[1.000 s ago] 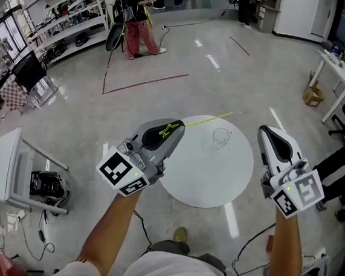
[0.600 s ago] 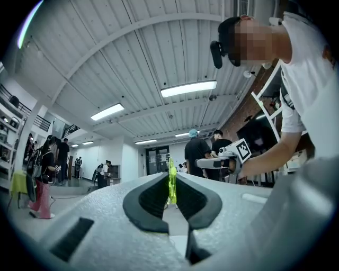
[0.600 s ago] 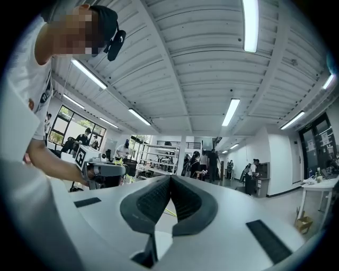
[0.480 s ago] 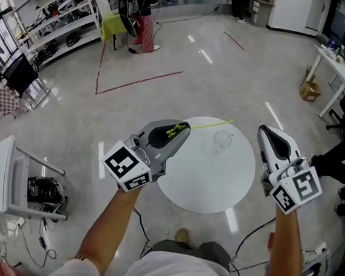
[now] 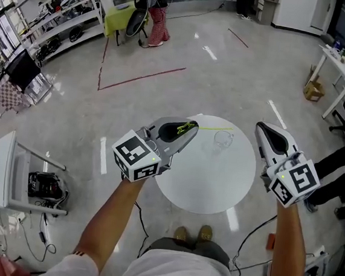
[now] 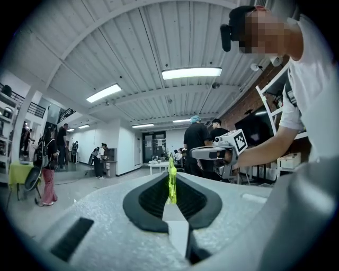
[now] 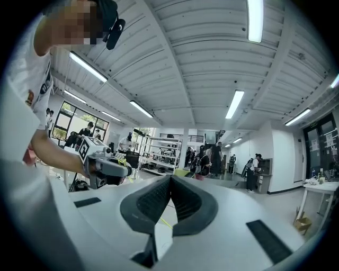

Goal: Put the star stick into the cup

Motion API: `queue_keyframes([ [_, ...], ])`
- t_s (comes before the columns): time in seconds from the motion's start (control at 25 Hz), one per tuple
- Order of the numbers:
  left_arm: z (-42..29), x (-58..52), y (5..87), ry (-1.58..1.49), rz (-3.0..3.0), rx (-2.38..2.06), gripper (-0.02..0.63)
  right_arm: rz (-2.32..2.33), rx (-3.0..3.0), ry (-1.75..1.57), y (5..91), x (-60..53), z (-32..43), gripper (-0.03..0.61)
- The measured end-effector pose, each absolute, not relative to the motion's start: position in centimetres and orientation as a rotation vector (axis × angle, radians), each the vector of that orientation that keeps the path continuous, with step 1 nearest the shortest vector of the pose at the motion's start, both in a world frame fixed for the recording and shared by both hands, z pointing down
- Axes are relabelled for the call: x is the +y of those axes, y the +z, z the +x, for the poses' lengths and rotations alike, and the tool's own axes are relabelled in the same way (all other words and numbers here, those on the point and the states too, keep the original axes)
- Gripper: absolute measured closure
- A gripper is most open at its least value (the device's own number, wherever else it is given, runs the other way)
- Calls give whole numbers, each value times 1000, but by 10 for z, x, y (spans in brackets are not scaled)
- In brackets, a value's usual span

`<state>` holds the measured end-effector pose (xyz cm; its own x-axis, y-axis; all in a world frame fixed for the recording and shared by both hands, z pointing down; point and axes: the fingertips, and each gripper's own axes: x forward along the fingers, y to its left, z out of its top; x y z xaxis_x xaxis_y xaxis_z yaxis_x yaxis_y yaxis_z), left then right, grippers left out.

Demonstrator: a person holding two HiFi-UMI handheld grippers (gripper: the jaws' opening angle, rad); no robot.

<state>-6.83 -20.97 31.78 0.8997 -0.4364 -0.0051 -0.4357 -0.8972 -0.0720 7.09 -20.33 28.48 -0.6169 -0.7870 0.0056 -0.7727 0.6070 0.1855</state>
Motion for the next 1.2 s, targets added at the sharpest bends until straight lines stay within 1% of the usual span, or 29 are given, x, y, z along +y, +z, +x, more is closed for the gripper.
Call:
queue_keyframes([
  [0.24, -54, -229, 341, -144, -3042, 692, 586, 1295, -2733, -230, 293, -222, 76, 568],
  [0.92, -7, -281, 440, -558, -3167, 768, 586, 1221, -2738, -168, 319, -251, 93, 568],
  [1.2, 6, -295, 469, -666, -3200, 757, 586, 1202, -2732, -140, 330, -263, 95, 568],
])
